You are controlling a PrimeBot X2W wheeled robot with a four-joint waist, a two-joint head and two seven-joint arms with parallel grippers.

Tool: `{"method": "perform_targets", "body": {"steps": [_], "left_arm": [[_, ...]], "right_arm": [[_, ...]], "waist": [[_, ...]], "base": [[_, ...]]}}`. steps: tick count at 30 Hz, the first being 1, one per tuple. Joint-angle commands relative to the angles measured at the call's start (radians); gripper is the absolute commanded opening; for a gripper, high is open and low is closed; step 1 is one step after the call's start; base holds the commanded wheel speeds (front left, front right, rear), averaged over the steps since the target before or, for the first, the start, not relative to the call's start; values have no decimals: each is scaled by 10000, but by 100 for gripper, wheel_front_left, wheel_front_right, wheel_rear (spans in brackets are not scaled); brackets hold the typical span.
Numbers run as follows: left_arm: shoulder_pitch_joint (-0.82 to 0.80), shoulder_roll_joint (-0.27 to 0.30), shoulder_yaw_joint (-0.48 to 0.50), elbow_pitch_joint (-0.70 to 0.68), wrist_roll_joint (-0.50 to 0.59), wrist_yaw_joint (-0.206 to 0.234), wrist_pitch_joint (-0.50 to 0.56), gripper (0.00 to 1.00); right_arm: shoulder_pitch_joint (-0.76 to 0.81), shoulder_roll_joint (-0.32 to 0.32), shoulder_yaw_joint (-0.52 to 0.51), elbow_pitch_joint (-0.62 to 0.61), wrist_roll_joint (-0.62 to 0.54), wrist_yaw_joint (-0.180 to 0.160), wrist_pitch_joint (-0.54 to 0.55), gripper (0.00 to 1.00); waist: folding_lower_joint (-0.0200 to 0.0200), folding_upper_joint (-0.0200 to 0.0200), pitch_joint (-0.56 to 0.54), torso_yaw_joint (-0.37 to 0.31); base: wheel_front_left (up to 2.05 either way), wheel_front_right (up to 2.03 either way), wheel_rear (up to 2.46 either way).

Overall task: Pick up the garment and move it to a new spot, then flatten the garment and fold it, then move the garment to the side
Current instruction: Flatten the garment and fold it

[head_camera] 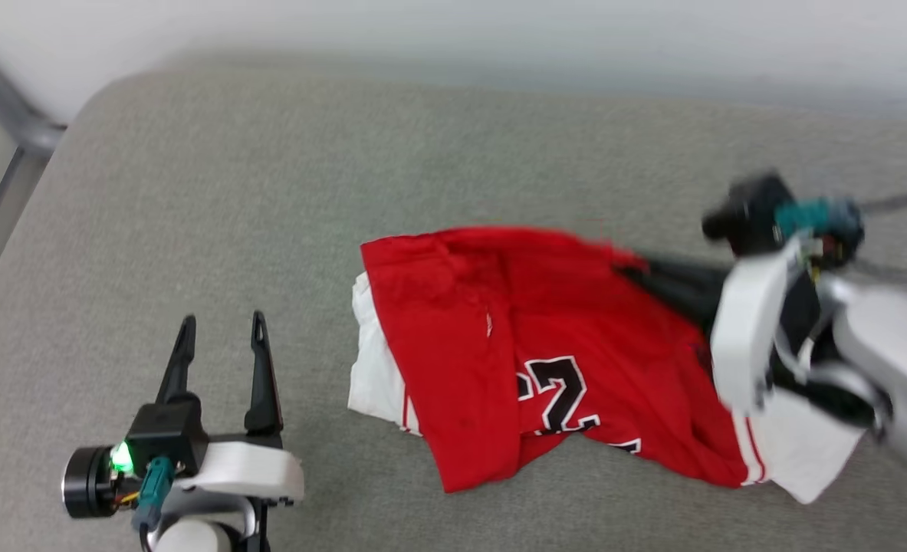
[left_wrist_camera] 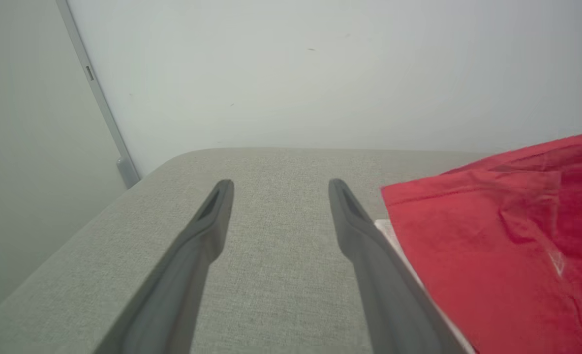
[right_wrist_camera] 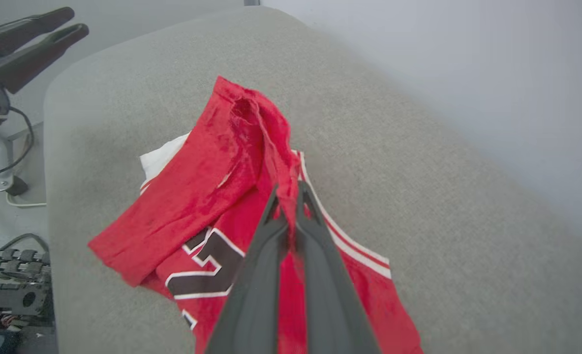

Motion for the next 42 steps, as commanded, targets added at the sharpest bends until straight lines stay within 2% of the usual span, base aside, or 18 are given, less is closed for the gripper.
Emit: {"method": "perform_targets", "body": {"steps": [1, 5, 10, 19, 24, 25, 26, 33, 38, 42], "left_arm": [[268, -6, 113, 58, 71, -46, -21, 100], [673, -35, 353, 159, 83, -88, -21, 100], [963, -59, 532, 290, 134, -217, -21, 100], [1062, -132, 661, 342, 271, -357, -21, 100], [1134, -168, 701, 353, 301, -394, -21, 100], [1137, -168, 737, 361, 309, -399, -21, 100], [1142, -170, 761, 368, 326, -410, -21, 100], [1166, -197, 748, 275, 460, -363, -21, 100], [1025, -212, 694, 205, 519, -409, -21, 100], [793, -221, 604, 167, 549, -470, -22, 100]], "right_arm": [[795, -376, -69, -614, 281, -11, -25, 0], [2585, -1335, -442, -1634, 257, -12, 17, 0], [4892, -1824, -1095, -1834, 62, -9, 126, 0], [8702, -1141, -2514, -752, -99, -8, 387, 0], [9634, -584, -3419, -332, -643, -11, 348, 0], [9635, -493, -3735, -350, -828, -12, 205, 40], [9626, -403, -4065, -390, -997, -12, 78, 100], [9337, -139, -6856, -1632, -2229, -9, -273, 100], [8679, -68, -8562, -2658, -3050, -11, 310, 100], [7807, -102, -9176, -3130, -3355, -9, 1186, 100]], "waist": [[0, 0, -609, -516], [0, 0, -1009, -890], [0, 0, -1332, -1249], [0, 0, -1464, -1432], [0, 0, -1400, -1476], [0, 0, -1397, -1503], [0, 0, -1398, -1528], [0, 0, -1486, -1585], [0, 0, -1363, -1520], [0, 0, -1106, -1350]], "base": [[0, 0, 0], [0, 0, 0], [0, 0, 0], [0, 0, 0], [0, 0, 0], [0, 0, 0], [0, 0, 0], [0, 0, 0], [0, 0, 0], [0, 0, 0]]}}
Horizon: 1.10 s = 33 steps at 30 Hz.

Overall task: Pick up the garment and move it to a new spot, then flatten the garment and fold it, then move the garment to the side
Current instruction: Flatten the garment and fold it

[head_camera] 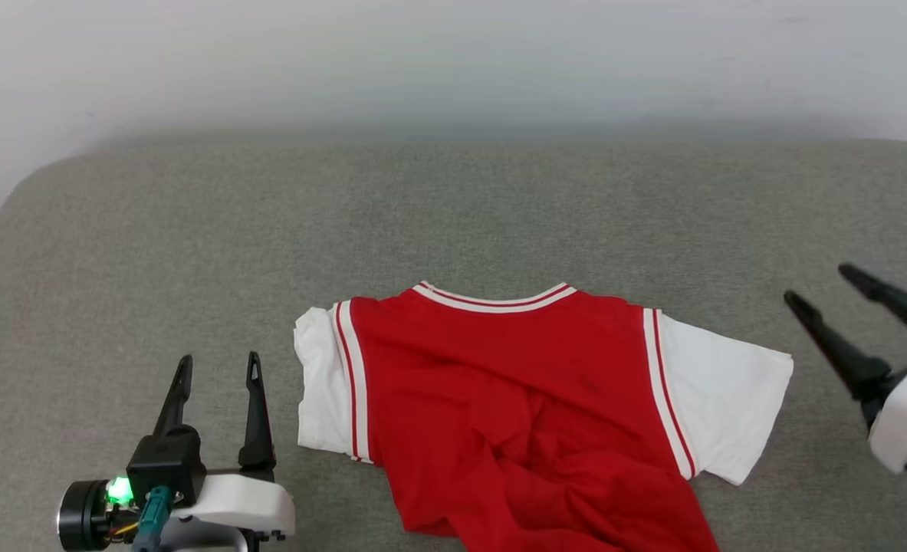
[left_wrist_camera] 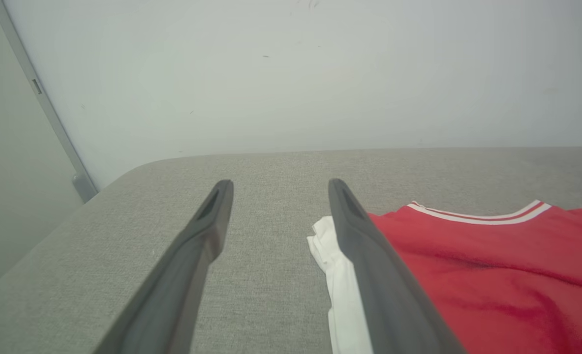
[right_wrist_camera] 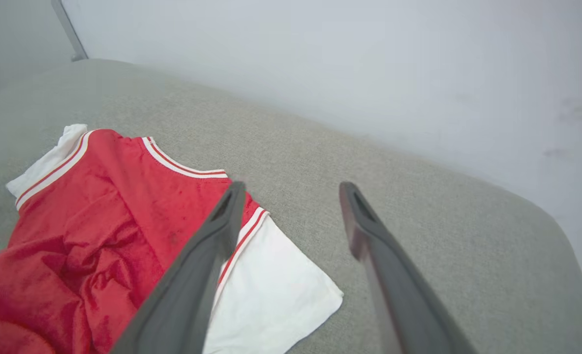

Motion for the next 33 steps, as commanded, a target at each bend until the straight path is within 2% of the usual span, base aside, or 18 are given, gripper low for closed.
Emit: {"method": "perform_targets", "body": {"steps": [1, 4, 10, 14, 17, 24, 30, 31, 32, 33], "left_arm": [[-190, 12, 7, -39, 45, -48, -22, 100], [-418, -1, -81, -83, 85, -93, -22, 100], [-806, -23, -212, -169, 88, -120, -22, 100], [-1002, -49, -270, -245, 44, -99, -22, 100], [-1142, -65, -315, -297, 42, -92, -22, 100], [-1419, -83, -405, -360, 76, -85, -22, 100], [-1537, -91, -409, -331, 89, -57, -22, 100], [-1522, -90, -374, -325, 88, -36, -22, 100], [-1492, -85, -336, -307, 88, -22, -22, 100], [-1463, -72, -305, -286, 94, -18, -22, 100]], "right_arm": [[-275, -119, -71, -37, -93, -9, 298, 100], [-945, -361, -45, 86, -30, -9, 1228, 100], [-1816, -1098, 714, 1124, 563, -9, 3857, 100], [-2212, -1210, 1220, 1902, 823, -9, 5204, 100], [-2524, -1020, 1566, 2458, 797, -9, 5644, 100], [-3098, -532, 2378, 3679, 482, -7, 5786, 100], [-2899, -189, 3616, 4559, 786, -1, 5772, 100], [-2988, -124, 3623, 4628, 867, -1, 5548, 76], [-3118, -92, 3623, 4701, 943, -1, 5319, 16], [-3236, -122, 3631, 4768, 963, -3, 5118, 0]], "waist": [[0, -1, 170, 118], [0, -1, 451, 279], [0, -1, 959, 553], [0, -1, 1270, 693], [0, -1, 1509, 789], [0, -1, 1952, 929], [0, -1, 2113, 968], [0, -1, 2108, 934], [0, -1, 2086, 893], [0, -1, 2049, 855]], "base": [[0, 0, 0], [0, 0, 0], [0, 0, 0], [0, 0, 0], [0, 0, 0], [0, 0, 0], [0, 0, 0], [0, 0, 0], [0, 0, 0], [0, 0, 0]]}}
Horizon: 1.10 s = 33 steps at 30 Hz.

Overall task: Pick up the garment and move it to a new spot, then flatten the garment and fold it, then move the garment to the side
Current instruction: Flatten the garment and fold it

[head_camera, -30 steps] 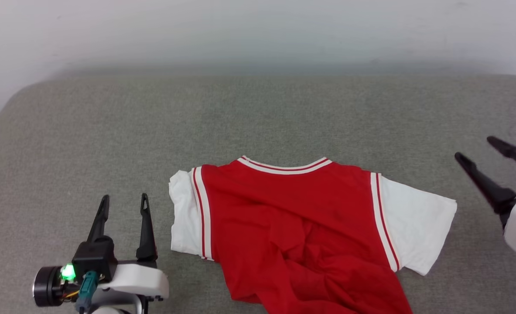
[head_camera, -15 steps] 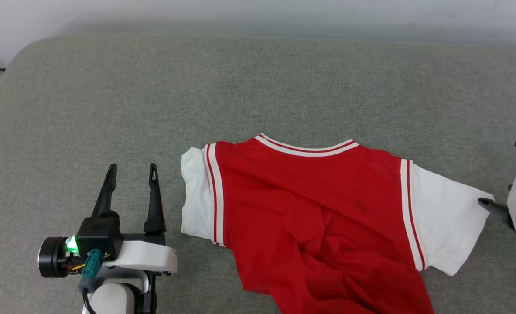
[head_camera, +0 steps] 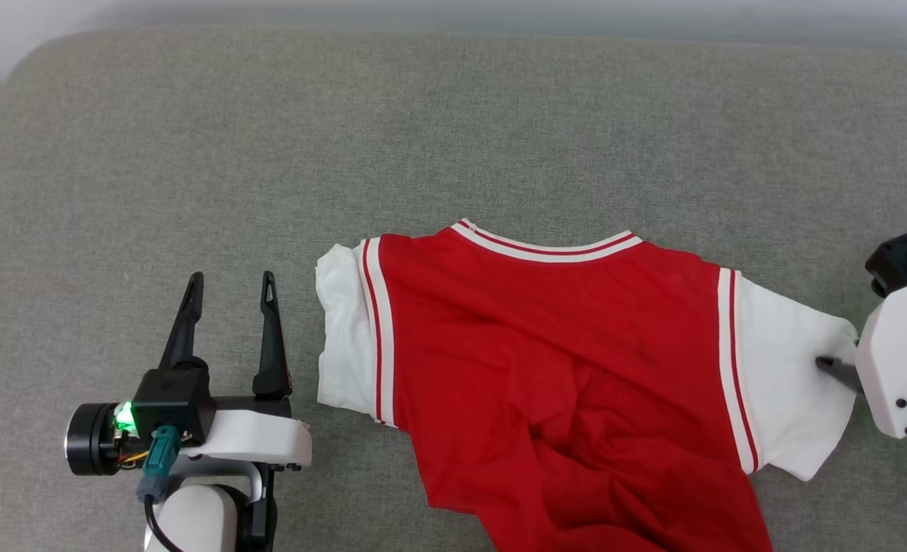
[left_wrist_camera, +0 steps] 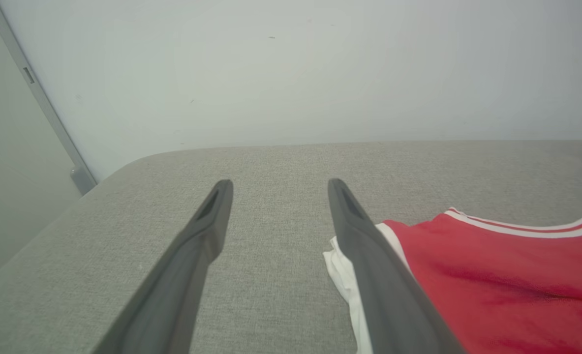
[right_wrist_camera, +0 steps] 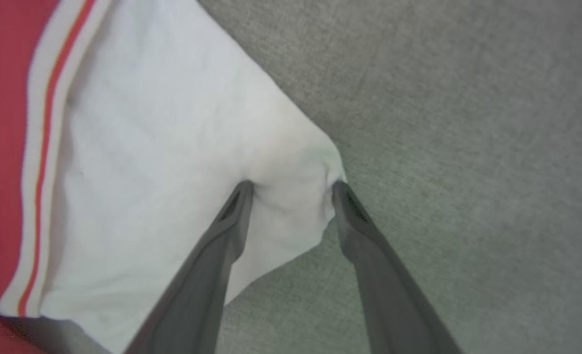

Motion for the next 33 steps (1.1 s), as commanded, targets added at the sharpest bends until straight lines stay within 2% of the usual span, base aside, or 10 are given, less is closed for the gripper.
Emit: {"method": "perform_targets", "body": {"steps": [1, 13, 19, 20, 21, 24, 25, 30, 31, 33], "left_arm": [[-22, 31, 44, 20, 58, 40, -22, 100], [261, 58, 76, 123, 87, -82, -22, 100], [364, 78, 115, 169, 77, -143, -22, 100], [375, 94, 133, 177, 79, -153, -22, 100], [379, 128, 141, 179, 94, -171, -22, 100], [324, 255, 154, 237, 153, -243, -21, 100], [119, 465, 168, 307, 145, -364, -21, 100], [-318, 793, 278, 384, -49, -739, -21, 100], [-827, 1050, 248, 679, -153, -1089, -21, 100], [-1255, 1147, 239, 1078, -366, -1295, -21, 100]], "right_arm": [[64, 277, 202, 154, 18, -4, -79, 0], [-229, -1012, -572, 2226, 347, -10, -1649, 0], [223, -559, -786, 3476, 649, -9, -1992, 0], [244, -460, -846, 3572, 708, -9, -2174, 31], [255, -376, -870, 3622, 738, -9, -2346, 100], [53, -267, -925, 3520, 474, -9, -3417, 100], [-227, -357, -1009, 3302, -186, -9, -5008, 100], [-422, 122, -1567, 2856, -1065, -9, -7343, 100], [-232, 530, -2031, 2342, -1520, -9, -8268, 100], [54, 879, -2419, 1936, -1867, -9, -8746, 100]], "waist": [[-1, 0, -60, -48], [-1, 0, -791, -236], [-1, 0, -910, -268], [-1, 0, -938, -293], [-1, 0, -964, -324], [-1, 0, -1116, -425], [-1, 0, -1286, -523], [-1, 0, -1576, -800], [-1, 0, -1687, -981], [-1, 0, -1704, -1083]], "base": [[0, 0, 0], [0, 0, 0], [0, 0, 0], [0, 0, 0], [0, 0, 0], [0, 0, 0], [0, 0, 0], [0, 0, 0], [0, 0, 0], [0, 0, 0]]}}
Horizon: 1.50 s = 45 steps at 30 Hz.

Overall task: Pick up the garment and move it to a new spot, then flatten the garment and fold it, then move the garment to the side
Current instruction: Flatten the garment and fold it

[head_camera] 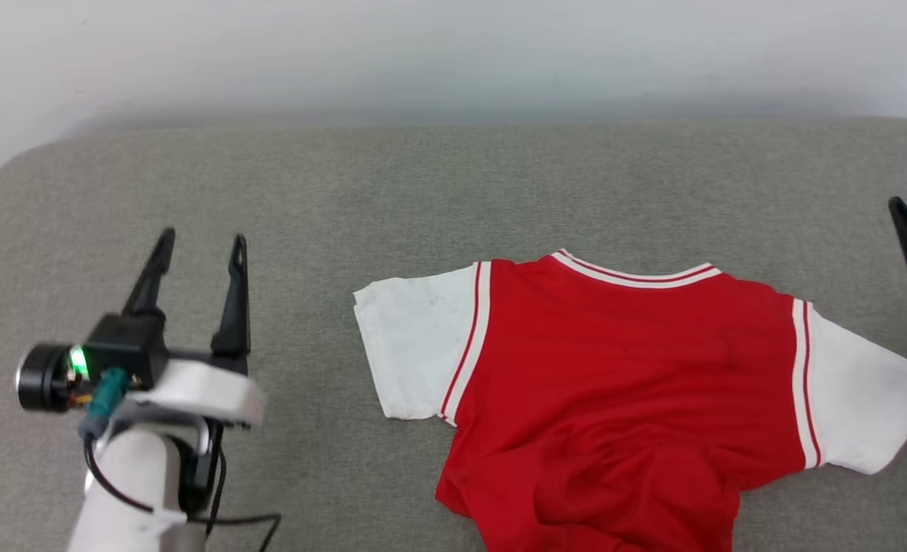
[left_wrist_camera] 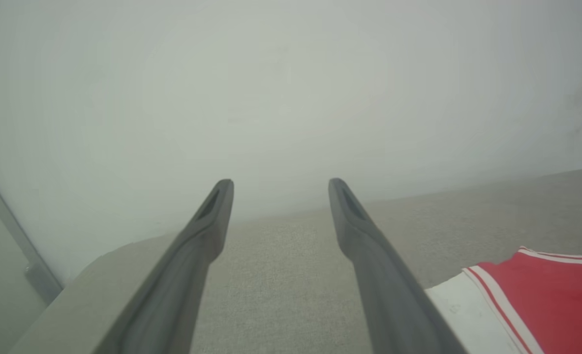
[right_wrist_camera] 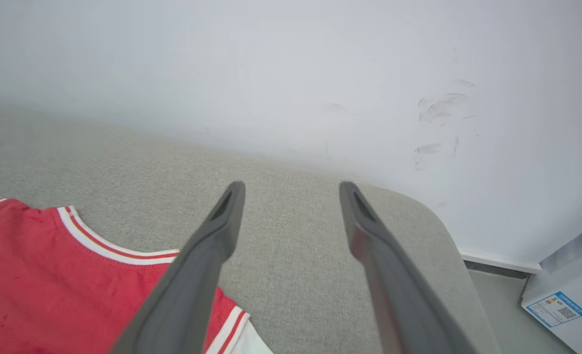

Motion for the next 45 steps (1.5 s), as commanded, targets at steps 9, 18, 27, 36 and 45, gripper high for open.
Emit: {"method": "perform_targets", "body": {"steps": [9, 18, 27, 36, 45], "left_arm": [[-2788, 900, -890, 993, -628, -636, 1990, 100], [-5056, 2131, -3368, 1809, -3716, -703, 6991, 100], [-6526, 3202, -5854, 2640, -6063, -707, 10591, 100], [-7078, 3653, -7522, 3658, -6587, -708, 11375, 100], [-6670, 3821, -8939, 4613, -7308, -709, 11603, 9]], "right_arm": [[2460, 2334, -2615, -3261, -1776, -13, -584, 100], [4693, 4104, -3364, -6292, -2867, -13, 603, 100], [4579, 4485, -3164, -7084, -3096, -13, 962, 100], [4025, 4502, -2838, -6850, -3016, -13, 687, 100], [3700, 4413, -2763, -6443, -2953, -13, 401, 100]], "waist": [[0, 0, 132, -464], [0, 0, 545, -794], [0, 0, 1192, -1321], [0, 0, 1856, -1736], [0, 0, 2211, -1855]], "base": [[0, 0, 0], [0, 0, 0], [0, 0, 0], [0, 0, 0], [0, 0, 0]]}}
